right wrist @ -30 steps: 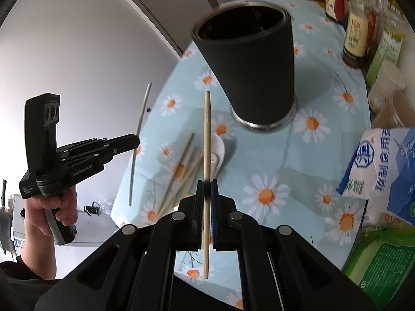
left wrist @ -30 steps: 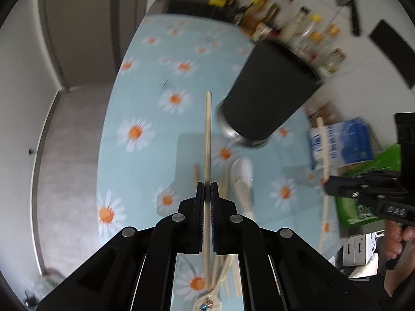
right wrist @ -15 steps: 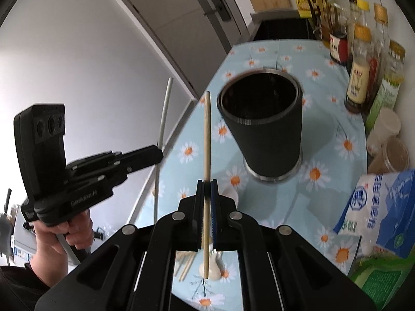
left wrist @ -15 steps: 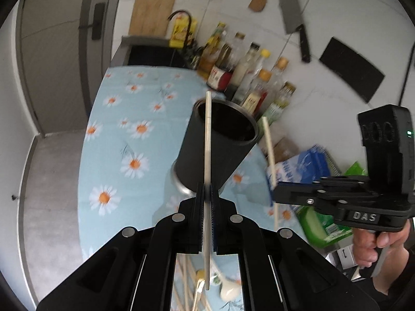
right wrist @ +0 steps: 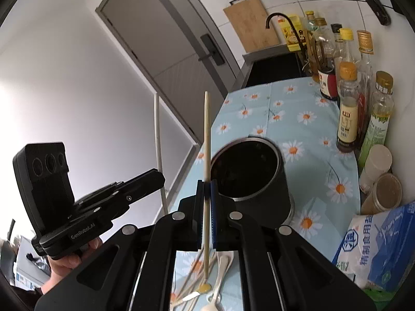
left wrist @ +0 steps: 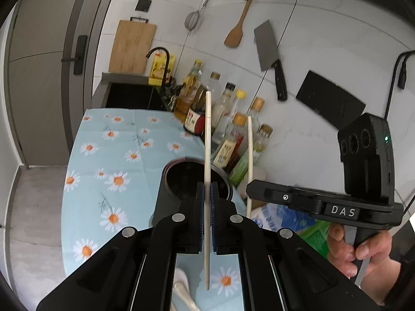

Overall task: Organize utensils
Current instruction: 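Lift the chopstick with the right gripper and carry it over the black holder, then lower the chopstick into the black holder and open the right gripper, then grasp the yellow-handled cartoon spoon with the left gripper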

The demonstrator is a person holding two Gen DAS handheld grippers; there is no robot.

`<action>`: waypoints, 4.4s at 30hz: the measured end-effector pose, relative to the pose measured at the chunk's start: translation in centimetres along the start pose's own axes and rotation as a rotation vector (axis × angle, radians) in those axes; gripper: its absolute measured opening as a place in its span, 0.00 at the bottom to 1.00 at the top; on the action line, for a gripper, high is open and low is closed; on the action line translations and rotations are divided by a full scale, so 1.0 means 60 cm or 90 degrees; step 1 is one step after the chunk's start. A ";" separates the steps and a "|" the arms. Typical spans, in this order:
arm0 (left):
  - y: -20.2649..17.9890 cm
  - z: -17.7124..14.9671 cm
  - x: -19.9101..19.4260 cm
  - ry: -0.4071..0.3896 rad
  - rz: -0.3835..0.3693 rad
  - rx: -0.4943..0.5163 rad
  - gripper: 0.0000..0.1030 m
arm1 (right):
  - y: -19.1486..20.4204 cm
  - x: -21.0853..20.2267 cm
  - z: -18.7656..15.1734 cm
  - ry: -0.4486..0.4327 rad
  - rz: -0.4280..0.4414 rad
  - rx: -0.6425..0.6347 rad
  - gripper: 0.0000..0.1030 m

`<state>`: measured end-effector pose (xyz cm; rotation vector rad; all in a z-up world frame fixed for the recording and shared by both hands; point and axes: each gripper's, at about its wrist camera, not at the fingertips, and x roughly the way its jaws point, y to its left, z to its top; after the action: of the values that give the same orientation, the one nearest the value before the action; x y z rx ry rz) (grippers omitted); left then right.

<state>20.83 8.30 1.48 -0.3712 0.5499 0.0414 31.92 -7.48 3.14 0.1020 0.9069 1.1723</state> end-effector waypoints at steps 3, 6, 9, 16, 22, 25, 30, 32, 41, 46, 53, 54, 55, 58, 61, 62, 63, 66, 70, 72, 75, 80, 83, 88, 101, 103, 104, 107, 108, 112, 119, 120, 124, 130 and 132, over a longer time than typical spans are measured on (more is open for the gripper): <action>-0.002 0.014 0.008 -0.013 -0.009 0.007 0.03 | -0.003 -0.008 0.015 -0.021 0.001 0.003 0.05; 0.002 0.026 0.014 -0.030 -0.016 0.004 0.03 | -0.009 -0.022 0.030 -0.077 -0.012 0.008 0.05; 0.003 0.036 0.019 -0.049 -0.021 -0.001 0.03 | -0.016 -0.029 0.039 -0.113 -0.019 0.015 0.05; 0.002 0.059 0.019 -0.121 -0.037 -0.006 0.03 | -0.032 -0.035 0.063 -0.161 0.005 0.045 0.05; 0.008 0.075 0.026 -0.163 -0.036 -0.019 0.03 | -0.029 -0.039 0.074 -0.204 0.006 0.036 0.06; 0.007 0.081 0.031 -0.172 -0.030 -0.011 0.03 | -0.032 -0.037 0.080 -0.217 -0.005 0.030 0.06; 0.015 0.079 0.049 -0.185 -0.024 -0.012 0.03 | -0.042 -0.026 0.084 -0.230 -0.022 0.026 0.06; 0.017 0.074 0.058 -0.184 -0.020 -0.010 0.03 | -0.047 -0.018 0.083 -0.231 -0.029 0.024 0.06; 0.033 0.035 0.085 -0.197 -0.017 0.009 0.03 | -0.071 0.017 0.067 -0.232 -0.053 0.031 0.05; 0.036 0.018 0.093 -0.196 -0.014 0.017 0.03 | -0.065 0.034 0.054 -0.229 -0.071 0.006 0.06; 0.036 -0.001 0.096 -0.177 0.005 0.018 0.04 | -0.062 0.058 0.036 -0.200 -0.081 -0.005 0.06; 0.037 -0.002 0.096 -0.174 0.007 0.017 0.04 | -0.061 0.059 0.035 -0.198 -0.080 -0.009 0.06; 0.039 -0.004 0.096 -0.170 0.008 0.015 0.04 | -0.058 0.060 0.032 -0.198 -0.084 -0.013 0.06; 0.043 -0.005 0.095 -0.157 0.010 0.006 0.04 | -0.058 0.060 0.028 -0.190 -0.082 -0.010 0.06; 0.044 -0.006 0.095 -0.147 0.012 0.002 0.04 | -0.057 0.060 0.025 -0.188 -0.086 -0.009 0.14; 0.045 -0.007 0.095 -0.141 0.010 0.000 0.04 | -0.058 0.059 0.025 -0.187 -0.084 -0.007 0.19; 0.045 -0.008 0.095 -0.140 0.010 -0.002 0.04 | -0.058 0.058 0.024 -0.185 -0.082 -0.005 0.20; 0.046 -0.011 0.091 -0.140 0.014 -0.005 0.04 | -0.056 0.053 0.023 -0.186 -0.085 -0.003 0.20; 0.045 -0.012 0.084 -0.140 0.018 -0.006 0.04 | -0.053 0.043 0.020 -0.189 -0.083 -0.002 0.21; 0.043 -0.012 0.082 -0.136 0.015 -0.002 0.04 | -0.051 0.038 0.019 -0.191 -0.075 0.001 0.30; 0.042 -0.011 0.075 -0.134 0.017 -0.003 0.04 | -0.047 0.032 0.017 -0.193 -0.078 -0.002 0.30; 0.038 -0.014 0.062 -0.131 0.022 0.003 0.04 | -0.041 0.020 0.012 -0.196 -0.078 0.000 0.30; 0.034 -0.016 0.050 -0.126 0.029 0.008 0.05 | -0.036 0.007 0.007 -0.194 -0.075 0.000 0.30; 0.033 -0.023 0.028 -0.122 0.033 0.005 0.17 | -0.023 -0.015 -0.003 -0.190 -0.072 -0.013 0.30; 0.033 -0.057 -0.023 -0.081 0.037 0.007 0.18 | -0.013 -0.038 -0.043 -0.139 -0.045 -0.007 0.30; 0.035 -0.065 -0.029 -0.071 0.039 0.004 0.18 | -0.014 -0.042 -0.051 -0.131 -0.040 -0.003 0.31; 0.037 -0.070 -0.033 -0.064 0.040 0.002 0.18 | -0.015 -0.043 -0.054 -0.125 -0.036 0.001 0.32; 0.041 -0.084 -0.042 -0.050 0.047 0.000 0.18 | -0.016 -0.042 -0.070 -0.107 -0.030 0.002 0.32; 0.042 -0.089 -0.045 -0.045 0.045 -0.001 0.18 | -0.016 -0.040 -0.073 -0.101 -0.027 0.002 0.32; 0.042 -0.109 -0.051 -0.017 0.046 -0.005 0.18 | -0.019 -0.028 -0.099 -0.063 -0.019 0.004 0.33; 0.043 -0.165 -0.055 0.050 0.059 -0.001 0.18 | -0.024 -0.002 -0.152 -0.001 -0.022 0.008 0.36; 0.043 -0.171 -0.056 0.058 0.059 0.000 0.18 | -0.024 0.001 -0.160 0.008 -0.023 0.008 0.36; 0.038 -0.203 -0.056 0.106 0.060 0.011 0.18 | -0.029 0.013 -0.186 0.043 -0.019 0.016 0.36; 0.026 -0.254 -0.042 0.212 0.054 0.044 0.18 | -0.037 0.034 -0.215 0.102 -0.004 0.029 0.36; 0.020 -0.270 -0.037 0.251 0.059 0.063 0.18 | -0.041 0.037 -0.223 0.109 -0.009 0.034 0.36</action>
<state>10.62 3.77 -10.53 -0.2575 0.9556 0.0295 25.16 -11.66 -8.09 0.0386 1.0893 1.1555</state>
